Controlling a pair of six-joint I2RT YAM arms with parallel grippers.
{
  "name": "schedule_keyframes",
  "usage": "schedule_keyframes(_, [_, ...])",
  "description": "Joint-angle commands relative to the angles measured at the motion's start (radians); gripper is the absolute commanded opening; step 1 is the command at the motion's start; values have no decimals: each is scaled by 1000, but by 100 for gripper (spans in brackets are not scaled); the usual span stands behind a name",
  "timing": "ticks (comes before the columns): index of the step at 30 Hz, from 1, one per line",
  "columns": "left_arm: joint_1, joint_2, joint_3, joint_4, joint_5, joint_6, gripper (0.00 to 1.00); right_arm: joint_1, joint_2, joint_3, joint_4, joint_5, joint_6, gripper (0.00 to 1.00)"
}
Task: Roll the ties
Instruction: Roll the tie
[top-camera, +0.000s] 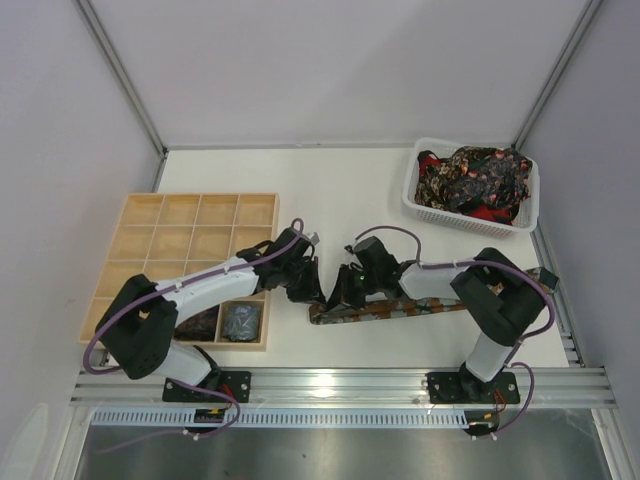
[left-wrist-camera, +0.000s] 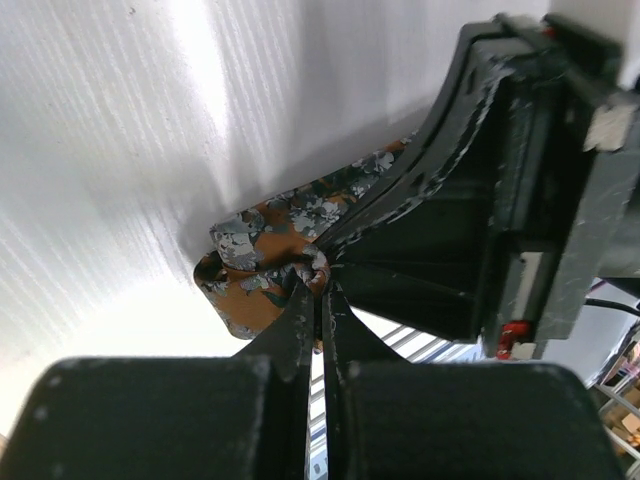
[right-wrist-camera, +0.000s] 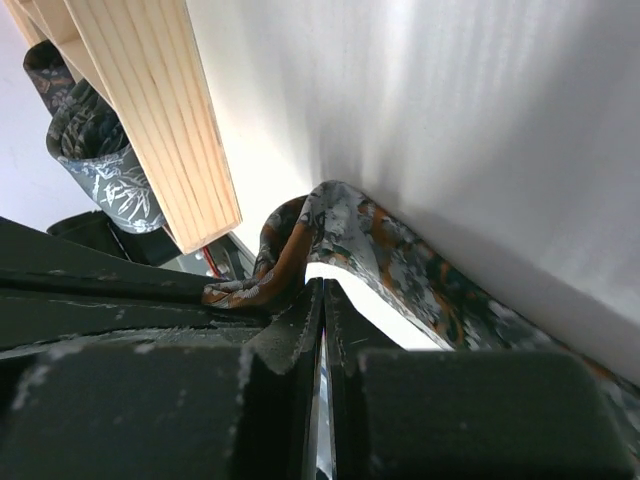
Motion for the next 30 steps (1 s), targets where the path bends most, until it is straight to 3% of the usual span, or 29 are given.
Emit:
schedule_keyframes(1, [-27,17,39,30,-16,-20,0,-20,-63,23,-107,39,-57,6])
schedule_keyframes(11, [-32,-61,27,-28,-76,-2,0,-43,-38,34,-113,42,-117,7])
schedule_keyframes(20, [-32,-124,-55,-2,-79,-3,1,-54,130,233,-202,30,-169,8])
schedule_keyframes(30, [-32,-120,-47,9,-96,9,0,31,160,199,-120,-29,-117,8])
